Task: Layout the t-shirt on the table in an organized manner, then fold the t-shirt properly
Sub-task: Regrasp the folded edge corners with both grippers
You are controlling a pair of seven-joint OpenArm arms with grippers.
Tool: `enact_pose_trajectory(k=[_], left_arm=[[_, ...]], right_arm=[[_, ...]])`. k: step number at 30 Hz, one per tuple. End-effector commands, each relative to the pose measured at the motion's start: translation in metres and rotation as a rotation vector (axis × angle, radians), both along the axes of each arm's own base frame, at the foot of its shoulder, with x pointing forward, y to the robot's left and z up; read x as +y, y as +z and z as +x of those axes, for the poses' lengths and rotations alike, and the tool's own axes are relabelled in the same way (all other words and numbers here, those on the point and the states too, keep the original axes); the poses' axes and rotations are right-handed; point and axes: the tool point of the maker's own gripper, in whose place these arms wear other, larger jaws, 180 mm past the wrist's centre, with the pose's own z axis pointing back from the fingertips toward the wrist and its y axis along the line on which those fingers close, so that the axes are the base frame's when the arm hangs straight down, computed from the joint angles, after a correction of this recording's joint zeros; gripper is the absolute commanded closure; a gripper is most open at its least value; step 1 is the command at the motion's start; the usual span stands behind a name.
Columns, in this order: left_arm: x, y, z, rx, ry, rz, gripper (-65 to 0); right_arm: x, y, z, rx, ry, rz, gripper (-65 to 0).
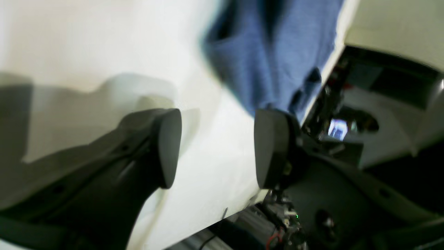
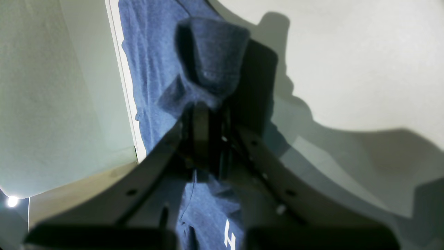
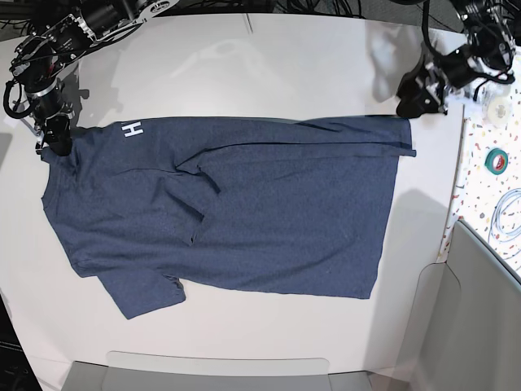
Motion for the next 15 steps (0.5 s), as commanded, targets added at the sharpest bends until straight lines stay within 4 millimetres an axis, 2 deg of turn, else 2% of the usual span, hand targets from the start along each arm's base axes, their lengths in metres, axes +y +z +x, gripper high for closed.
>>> enact_pose_trajectory(k=[1, 6, 12, 15], left_arm=[[-0.003, 0.013, 0.007, -0.029, -0.011, -0.031, -32.4], [-0.005, 0.02, 0.029, -0.032, 0.005, -0.045, -32.4], [-0.002, 0.02, 0.031, -0.025, 0.013, -0.04, -32.3], [-0.001, 0.019, 0.03, -0.021, 0.017, -0.038, -32.3]], right_arm=[[-0.003, -0.005, -0.006, 0.034, -0.005, -0.009, 0.0], [-0.004, -0.005, -0.007, 0.035, -0.005, -0.01, 0.0], [-0.003, -0.004, -0.009, 0.019, -0.009, 0.002, 0.0], [-0.01, -0.001, -0.01, 0.02, -0.01, -0.012, 0.0]])
